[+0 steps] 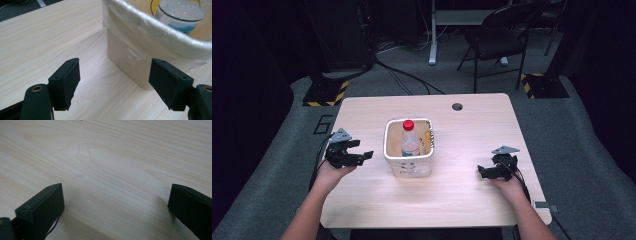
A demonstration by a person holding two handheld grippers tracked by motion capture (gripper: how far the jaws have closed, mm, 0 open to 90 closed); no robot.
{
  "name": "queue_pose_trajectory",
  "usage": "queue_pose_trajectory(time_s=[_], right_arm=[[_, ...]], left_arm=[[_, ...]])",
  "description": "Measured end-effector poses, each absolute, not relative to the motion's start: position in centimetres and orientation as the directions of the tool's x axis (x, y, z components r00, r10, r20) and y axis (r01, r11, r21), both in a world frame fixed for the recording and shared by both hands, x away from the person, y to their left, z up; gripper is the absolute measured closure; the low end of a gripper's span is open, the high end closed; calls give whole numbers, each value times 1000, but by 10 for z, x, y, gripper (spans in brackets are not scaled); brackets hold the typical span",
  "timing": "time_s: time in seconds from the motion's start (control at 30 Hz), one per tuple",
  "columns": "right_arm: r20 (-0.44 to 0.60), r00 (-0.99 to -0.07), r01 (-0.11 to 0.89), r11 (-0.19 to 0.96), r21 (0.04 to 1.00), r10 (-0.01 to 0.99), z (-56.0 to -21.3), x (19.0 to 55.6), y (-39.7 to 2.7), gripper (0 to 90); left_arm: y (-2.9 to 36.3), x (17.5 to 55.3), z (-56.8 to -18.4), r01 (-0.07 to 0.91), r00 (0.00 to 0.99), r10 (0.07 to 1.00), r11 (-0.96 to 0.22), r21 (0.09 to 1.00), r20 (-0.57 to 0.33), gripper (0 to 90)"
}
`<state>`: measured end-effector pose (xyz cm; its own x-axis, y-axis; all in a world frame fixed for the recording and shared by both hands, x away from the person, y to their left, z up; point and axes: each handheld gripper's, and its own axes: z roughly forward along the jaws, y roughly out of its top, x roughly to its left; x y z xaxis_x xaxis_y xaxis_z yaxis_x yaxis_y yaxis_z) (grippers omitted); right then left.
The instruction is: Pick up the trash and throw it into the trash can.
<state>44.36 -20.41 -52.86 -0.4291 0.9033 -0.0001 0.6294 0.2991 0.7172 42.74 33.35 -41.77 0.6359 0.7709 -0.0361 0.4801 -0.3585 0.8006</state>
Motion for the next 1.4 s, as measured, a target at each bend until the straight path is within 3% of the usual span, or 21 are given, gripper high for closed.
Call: queue_pose_trajectory(time_s=[0.67, 1.4], right_arm=[[0, -426, 631, 297, 716, 905, -529, 443, -204, 0], [6, -419, 636, 289, 716, 908, -529, 442, -203, 0]], left_arm=[[355, 420, -477, 549, 586, 805, -311, 775, -92, 243], [380, 421, -505, 610, 527, 842, -278, 742, -118, 238]])
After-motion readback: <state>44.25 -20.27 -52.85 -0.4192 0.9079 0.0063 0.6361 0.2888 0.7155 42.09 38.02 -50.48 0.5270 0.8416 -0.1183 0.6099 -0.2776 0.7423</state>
